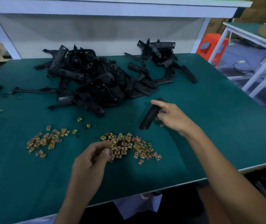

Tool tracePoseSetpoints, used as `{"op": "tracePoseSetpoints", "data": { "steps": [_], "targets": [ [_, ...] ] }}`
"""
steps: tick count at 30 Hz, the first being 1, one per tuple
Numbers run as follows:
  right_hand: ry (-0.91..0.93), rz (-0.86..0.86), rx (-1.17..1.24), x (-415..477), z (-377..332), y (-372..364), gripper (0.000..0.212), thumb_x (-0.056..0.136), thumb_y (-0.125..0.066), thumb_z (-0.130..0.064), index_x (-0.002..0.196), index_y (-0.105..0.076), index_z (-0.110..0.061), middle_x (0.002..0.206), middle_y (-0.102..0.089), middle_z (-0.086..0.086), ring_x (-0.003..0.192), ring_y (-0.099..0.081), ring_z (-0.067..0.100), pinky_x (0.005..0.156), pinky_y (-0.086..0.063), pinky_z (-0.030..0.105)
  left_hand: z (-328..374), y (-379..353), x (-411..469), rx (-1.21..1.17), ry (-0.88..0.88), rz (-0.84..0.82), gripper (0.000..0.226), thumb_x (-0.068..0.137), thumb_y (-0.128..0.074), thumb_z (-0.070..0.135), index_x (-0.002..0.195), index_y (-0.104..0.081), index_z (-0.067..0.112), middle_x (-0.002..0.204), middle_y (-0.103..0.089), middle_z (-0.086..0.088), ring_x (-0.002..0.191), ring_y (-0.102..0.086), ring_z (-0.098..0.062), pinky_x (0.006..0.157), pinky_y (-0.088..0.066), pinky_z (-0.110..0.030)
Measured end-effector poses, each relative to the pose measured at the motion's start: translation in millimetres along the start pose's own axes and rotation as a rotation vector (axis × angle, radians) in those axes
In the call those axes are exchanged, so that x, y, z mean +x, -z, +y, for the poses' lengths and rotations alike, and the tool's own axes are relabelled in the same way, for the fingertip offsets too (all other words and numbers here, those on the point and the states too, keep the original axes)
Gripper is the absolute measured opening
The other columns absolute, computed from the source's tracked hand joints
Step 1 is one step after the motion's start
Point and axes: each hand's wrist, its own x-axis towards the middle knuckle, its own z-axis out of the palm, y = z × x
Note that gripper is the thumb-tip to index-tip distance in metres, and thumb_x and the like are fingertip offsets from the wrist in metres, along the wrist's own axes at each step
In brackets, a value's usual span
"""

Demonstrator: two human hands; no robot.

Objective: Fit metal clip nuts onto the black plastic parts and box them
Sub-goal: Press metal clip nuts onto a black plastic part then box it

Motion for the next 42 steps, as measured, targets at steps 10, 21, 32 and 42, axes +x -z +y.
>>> {"op": "tracePoseSetpoints", "data": {
  "steps": [10, 21, 32, 42],
  "targets": [
    [-0.158, 0.442, 0.606, -76, 61, 19, 0.023, 0.100, -0.060, -0.041, 0.097, -0.068, -0.020, 0.057, -0.067, 0.006, 0.041, -0.053, 0.014, 0.036, -0.034, 0.025, 6, -48, 37, 0.845, -0.283, -0.059, 0.030, 0.099, -0.057, 0.037, 0.125, -0.068, 0.029, 0.118, -0.060, 0.002, 0.112, -0.040, -0.022, 0.098, -0.040, -0.035],
    [0.126, 0.441, -0.333, -70, 68, -9, 0.017, 0.079, -0.074, -0.023, 0.074, -0.057, -0.023, 0.081, -0.054, -0.008, 0.065, -0.055, 0.017, 0.059, -0.038, 0.030, 11, -42, 35, 0.669, -0.320, -0.017, 0.002, 0.095, -0.065, 0.030, 0.097, -0.064, 0.029, 0.096, -0.063, 0.016, 0.092, -0.048, -0.012, 0.079, -0.038, -0.029],
    [-0.168, 0.110, 1.152, -97, 40, -37, 0.031, 0.080, -0.070, -0.045, 0.087, -0.083, -0.018, 0.082, -0.076, 0.007, 0.059, -0.066, 0.011, 0.049, -0.051, 0.021, 37, -51, 18, -0.058, -0.066, -0.110, 0.015, 0.093, -0.068, 0.025, 0.094, -0.076, 0.038, 0.090, -0.075, 0.017, 0.084, -0.067, 0.002, 0.070, -0.049, -0.010],
    [-0.095, 0.037, 1.440, -113, 39, -59, 0.028, 0.095, -0.058, -0.031, 0.088, -0.082, -0.018, 0.082, -0.076, 0.002, 0.071, -0.071, 0.009, 0.062, -0.056, 0.022, 44, -96, -9, -0.304, 0.119, -0.331, 0.021, 0.096, -0.062, 0.006, 0.098, -0.076, 0.021, 0.085, -0.074, 0.005, 0.080, -0.066, -0.007, 0.072, -0.055, -0.019]
  ]
}}
